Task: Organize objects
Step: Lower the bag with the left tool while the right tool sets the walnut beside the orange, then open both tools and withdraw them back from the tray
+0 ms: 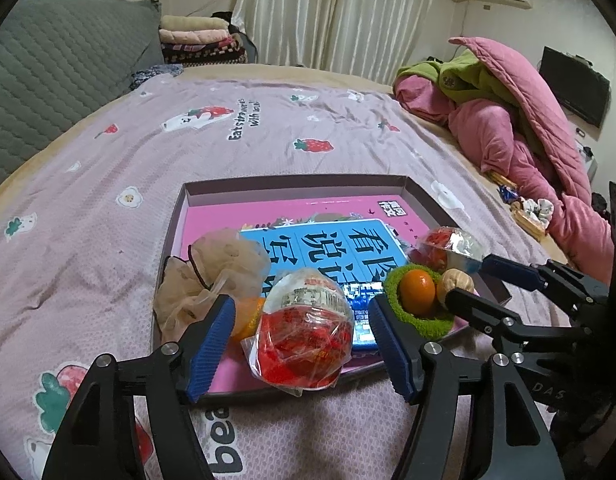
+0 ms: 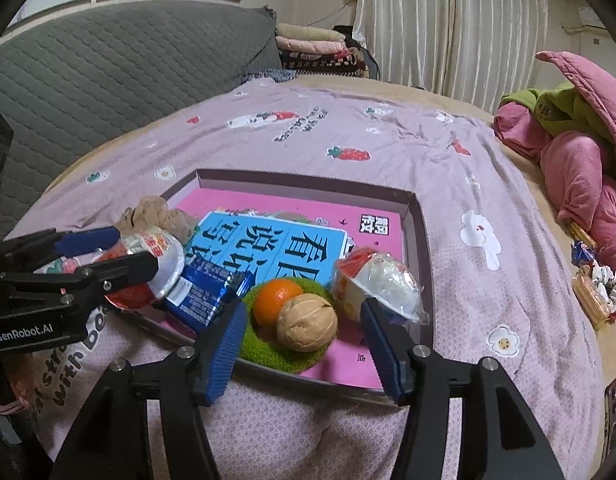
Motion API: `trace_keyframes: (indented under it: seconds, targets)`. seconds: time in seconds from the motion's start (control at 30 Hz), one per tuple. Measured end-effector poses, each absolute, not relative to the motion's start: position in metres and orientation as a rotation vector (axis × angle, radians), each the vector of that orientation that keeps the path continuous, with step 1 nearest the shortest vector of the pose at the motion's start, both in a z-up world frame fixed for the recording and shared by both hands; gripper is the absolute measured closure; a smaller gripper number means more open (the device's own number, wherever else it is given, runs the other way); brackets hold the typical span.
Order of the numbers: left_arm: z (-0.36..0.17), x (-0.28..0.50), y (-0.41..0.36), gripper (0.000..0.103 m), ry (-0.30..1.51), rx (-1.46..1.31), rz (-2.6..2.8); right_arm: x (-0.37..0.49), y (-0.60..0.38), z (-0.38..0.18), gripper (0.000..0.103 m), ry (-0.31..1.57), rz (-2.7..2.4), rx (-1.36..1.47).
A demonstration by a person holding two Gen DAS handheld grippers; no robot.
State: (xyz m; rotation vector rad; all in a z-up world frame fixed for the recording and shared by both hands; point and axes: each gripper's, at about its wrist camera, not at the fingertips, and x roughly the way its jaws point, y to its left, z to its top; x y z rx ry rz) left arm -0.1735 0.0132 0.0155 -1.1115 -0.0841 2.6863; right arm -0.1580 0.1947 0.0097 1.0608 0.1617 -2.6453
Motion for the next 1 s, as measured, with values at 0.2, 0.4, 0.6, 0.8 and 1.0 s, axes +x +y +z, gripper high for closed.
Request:
trace_keyframes:
  seconds: [0.2,0.4,0.6,0.8,1.0]
  targets:
    - [0.019,-0.17,0.01,0.029,-0.088,-1.101,2.702,-0.151,0.196,0.02,0.036,0.128,-2.663,0.995]
    - [0.025,-0.167,0.005,0.028,-0.105,-1.085,2.703,-0.145,0.194,0.027,0.033,0.106,-2.663,0.941]
    - [0.032,-0.16,0.0,0.026,-0.098,-1.046,2.731,-0.136,0.19,0.037,0.03,0.085,-2.666,0.862]
    - [0.036,-0.153,-0.006,0.025,-0.092,-1.033,2.734,-0.126,0.183,0.043,0.028,0.109,-2.675,0.786]
    - [0.042,-0.141,-0.007,0.024,-0.051,-0.983,2.769,-0.114,0.177,0.045,0.024,0.103,-2.682,0.742]
